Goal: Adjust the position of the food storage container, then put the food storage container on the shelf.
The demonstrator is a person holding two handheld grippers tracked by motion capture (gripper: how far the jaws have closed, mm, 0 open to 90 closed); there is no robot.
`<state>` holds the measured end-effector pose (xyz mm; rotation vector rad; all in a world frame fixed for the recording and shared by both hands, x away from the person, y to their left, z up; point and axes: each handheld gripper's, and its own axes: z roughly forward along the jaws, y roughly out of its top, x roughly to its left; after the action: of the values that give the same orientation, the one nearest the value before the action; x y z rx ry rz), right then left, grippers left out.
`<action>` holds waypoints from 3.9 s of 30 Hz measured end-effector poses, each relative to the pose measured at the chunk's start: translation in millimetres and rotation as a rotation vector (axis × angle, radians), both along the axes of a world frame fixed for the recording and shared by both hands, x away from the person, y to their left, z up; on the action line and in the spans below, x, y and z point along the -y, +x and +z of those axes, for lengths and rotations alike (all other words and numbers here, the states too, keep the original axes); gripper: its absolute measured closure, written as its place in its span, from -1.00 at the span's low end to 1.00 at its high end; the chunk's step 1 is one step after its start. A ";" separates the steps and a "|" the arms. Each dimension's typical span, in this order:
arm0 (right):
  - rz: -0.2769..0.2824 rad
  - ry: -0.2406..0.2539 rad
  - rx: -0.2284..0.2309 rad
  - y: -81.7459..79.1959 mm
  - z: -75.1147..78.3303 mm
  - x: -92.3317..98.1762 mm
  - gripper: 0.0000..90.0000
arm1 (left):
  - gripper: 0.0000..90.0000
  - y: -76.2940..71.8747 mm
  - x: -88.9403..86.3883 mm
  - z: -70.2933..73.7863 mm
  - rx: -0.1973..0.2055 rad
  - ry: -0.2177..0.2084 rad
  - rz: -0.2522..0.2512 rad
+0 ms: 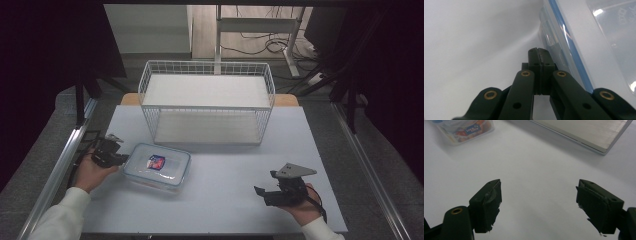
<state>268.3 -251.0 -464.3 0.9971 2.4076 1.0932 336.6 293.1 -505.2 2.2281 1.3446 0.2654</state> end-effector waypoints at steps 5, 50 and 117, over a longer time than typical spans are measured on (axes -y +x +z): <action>0.000 -0.001 0.000 -0.1 -0.2 -0.2 -0.54 | 1.00 -3.8 17.4 2.5 -0.003 -0.002 -0.041; -0.001 -0.006 0.000 0.8 -0.3 1.1 -0.54 | 1.00 -42.7 92.2 1.9 -0.072 -0.196 -0.176; 0.002 0.174 -0.068 11.5 3.7 -4.6 -0.56 | -0.70 -70.5 98.1 23.6 -0.001 -0.485 -0.112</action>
<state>279.8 -246.4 -460.5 1.1034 2.3992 1.3087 266.1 195.0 -481.6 1.8816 1.1326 -0.0959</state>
